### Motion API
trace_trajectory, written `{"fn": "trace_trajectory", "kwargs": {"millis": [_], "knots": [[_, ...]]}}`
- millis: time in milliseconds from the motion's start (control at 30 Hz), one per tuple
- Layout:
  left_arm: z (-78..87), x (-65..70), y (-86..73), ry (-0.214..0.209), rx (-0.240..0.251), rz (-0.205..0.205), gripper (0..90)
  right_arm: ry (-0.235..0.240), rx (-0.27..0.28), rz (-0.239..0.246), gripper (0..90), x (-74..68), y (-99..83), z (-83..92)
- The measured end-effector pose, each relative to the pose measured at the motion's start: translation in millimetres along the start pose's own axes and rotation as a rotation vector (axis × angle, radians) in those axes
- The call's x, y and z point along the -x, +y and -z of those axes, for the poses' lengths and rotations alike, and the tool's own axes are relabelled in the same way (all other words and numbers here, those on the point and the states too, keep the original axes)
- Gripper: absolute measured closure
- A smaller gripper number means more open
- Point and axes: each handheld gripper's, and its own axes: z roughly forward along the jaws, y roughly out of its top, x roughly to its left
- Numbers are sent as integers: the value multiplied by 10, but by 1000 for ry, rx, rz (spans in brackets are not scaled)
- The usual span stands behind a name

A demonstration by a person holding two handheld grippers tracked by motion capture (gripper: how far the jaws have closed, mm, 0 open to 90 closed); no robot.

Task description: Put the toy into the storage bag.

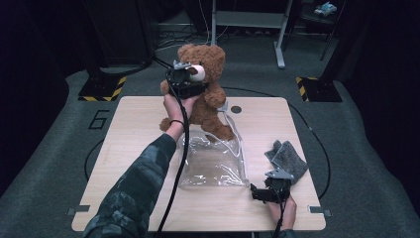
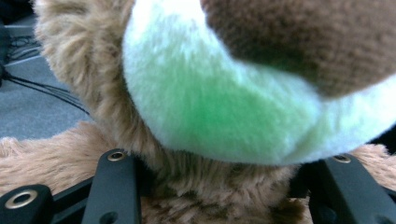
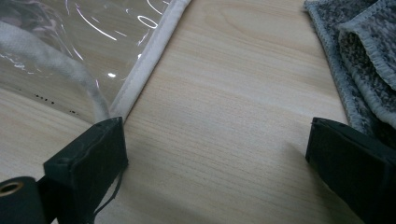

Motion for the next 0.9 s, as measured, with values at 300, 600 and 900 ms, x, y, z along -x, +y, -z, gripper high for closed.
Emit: {"fn": "trace_trajectory", "kwargs": {"millis": [300, 600, 900], "knots": [[63, -6, -166, -36, -64, 27, 447, -2, -1, 0, 45, -1, -1, 1], [77, 1, -347, -39, -121, 30, 428, -4, -1, 2, 44, -3, -1, 1], [8, 72, -568, -41, -207, 37, 396, -4, 0, 1, 43, -4, -1, -1]]}}
